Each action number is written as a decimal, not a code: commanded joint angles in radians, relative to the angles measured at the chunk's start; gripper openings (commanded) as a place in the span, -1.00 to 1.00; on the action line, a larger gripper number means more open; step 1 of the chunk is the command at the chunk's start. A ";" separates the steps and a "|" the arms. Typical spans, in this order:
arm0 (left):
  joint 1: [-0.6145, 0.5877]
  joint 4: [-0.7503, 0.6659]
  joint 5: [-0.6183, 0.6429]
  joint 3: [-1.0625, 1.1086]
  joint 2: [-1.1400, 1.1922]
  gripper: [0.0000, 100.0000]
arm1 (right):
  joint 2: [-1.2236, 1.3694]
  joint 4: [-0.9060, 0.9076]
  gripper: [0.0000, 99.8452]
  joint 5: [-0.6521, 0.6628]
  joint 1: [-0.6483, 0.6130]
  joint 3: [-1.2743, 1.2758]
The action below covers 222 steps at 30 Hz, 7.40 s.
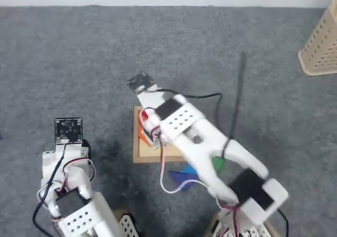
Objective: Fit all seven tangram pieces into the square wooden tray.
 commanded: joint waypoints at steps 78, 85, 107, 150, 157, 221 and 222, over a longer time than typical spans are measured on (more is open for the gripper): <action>0.037 0.025 -0.008 -0.005 -0.009 -0.56 | 0.116 -0.297 -0.99 0.190 -0.002 0.051; 0.037 0.025 -0.008 -0.005 -0.009 -0.56 | 0.068 -0.295 -0.99 0.189 0.001 0.015; 0.037 0.026 -0.008 -0.005 -0.009 -0.56 | 0.090 -0.372 -0.99 0.252 -0.061 0.055; 0.037 0.026 -0.008 -0.005 -0.009 -0.56 | -0.223 -0.124 -0.99 0.255 0.254 0.302; 0.037 0.026 -0.008 -0.005 -0.009 -0.56 | -0.214 -0.137 -0.99 0.255 0.044 0.304; 0.037 0.028 -0.008 -0.005 -0.009 -0.56 | -0.605 0.162 -0.82 0.727 0.375 0.595; 0.037 0.028 -0.008 -0.005 -0.009 -0.56 | -0.598 0.168 -0.76 0.749 0.375 0.608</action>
